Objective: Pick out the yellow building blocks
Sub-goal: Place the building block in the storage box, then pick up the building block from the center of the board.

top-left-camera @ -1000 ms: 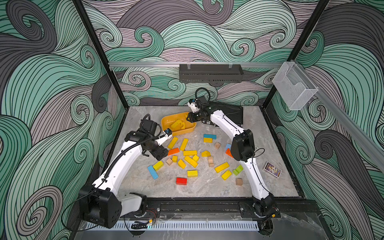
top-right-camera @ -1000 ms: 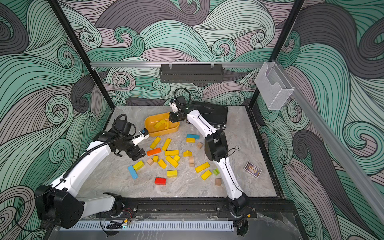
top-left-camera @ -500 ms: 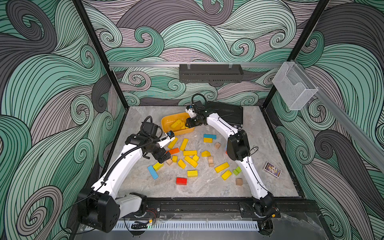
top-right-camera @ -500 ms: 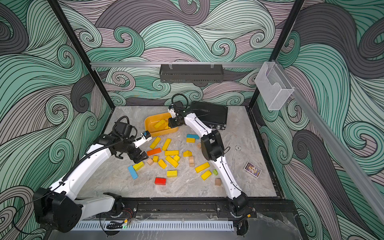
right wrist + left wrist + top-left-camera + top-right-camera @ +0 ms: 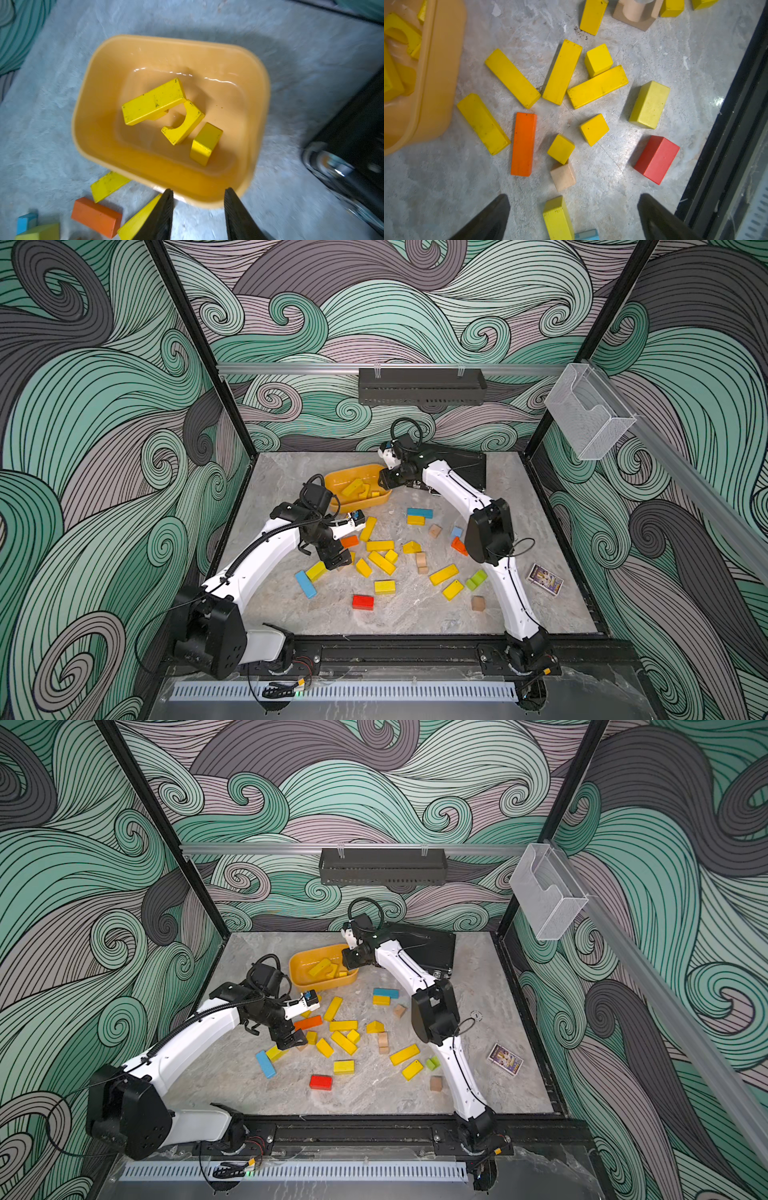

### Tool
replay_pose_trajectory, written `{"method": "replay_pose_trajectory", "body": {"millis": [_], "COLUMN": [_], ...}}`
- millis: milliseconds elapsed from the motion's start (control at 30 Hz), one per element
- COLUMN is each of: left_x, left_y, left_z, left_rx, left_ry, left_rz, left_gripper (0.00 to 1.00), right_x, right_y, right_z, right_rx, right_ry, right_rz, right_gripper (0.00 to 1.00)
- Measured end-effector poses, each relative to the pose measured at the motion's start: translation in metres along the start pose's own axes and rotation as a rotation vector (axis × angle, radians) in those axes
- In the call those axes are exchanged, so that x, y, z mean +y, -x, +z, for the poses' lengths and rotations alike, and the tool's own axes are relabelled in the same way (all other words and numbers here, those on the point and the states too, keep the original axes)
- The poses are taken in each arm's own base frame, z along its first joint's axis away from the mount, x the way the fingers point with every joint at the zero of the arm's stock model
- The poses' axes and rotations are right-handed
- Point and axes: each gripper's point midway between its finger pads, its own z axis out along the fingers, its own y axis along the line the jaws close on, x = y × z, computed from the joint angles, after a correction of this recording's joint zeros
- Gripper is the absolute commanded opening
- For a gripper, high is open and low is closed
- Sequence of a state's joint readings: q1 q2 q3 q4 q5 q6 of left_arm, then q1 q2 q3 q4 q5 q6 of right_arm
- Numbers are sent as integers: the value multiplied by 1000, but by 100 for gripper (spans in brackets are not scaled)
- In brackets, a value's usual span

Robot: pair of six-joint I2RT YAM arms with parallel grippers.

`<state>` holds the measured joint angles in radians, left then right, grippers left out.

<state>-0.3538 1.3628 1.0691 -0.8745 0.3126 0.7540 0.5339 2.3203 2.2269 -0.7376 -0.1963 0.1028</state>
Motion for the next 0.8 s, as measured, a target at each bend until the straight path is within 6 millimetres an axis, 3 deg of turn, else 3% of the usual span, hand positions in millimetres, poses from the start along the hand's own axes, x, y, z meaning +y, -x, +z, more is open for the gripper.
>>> {"method": "replay_pose_trajectory", "body": {"millis": [133, 200, 267, 367, 567, 667, 800], "left_x": [-1, 0, 2, -1, -14, -20, -27], "left_y": [14, 22, 31, 35, 32, 28, 15], "left_z": [18, 28, 40, 53, 69, 74, 83], "left_rx": [18, 35, 51, 73, 117, 144, 201], "left_ry": [-58, -80, -104, -135, -178, -183, -191], "left_rz": [54, 75, 102, 140, 233, 287, 350], "left_gripper": [90, 87, 85, 84, 82, 80, 75], "right_x": [-12, -17, -17, -13, -15, -14, -9], "right_y": [11, 7, -10, -46, -129, -151, -162], "right_z": [-95, -133, -162, -179, -186, -203, -225], "right_rx": [-106, -151, -167, -142, -31, -38, -88], "right_ry": [-52, -77, -97, -102, -116, -122, -115], "right_rz": [25, 35, 47, 66, 120, 141, 156], "right_gripper": [41, 41, 41, 41, 42, 42, 41]}}
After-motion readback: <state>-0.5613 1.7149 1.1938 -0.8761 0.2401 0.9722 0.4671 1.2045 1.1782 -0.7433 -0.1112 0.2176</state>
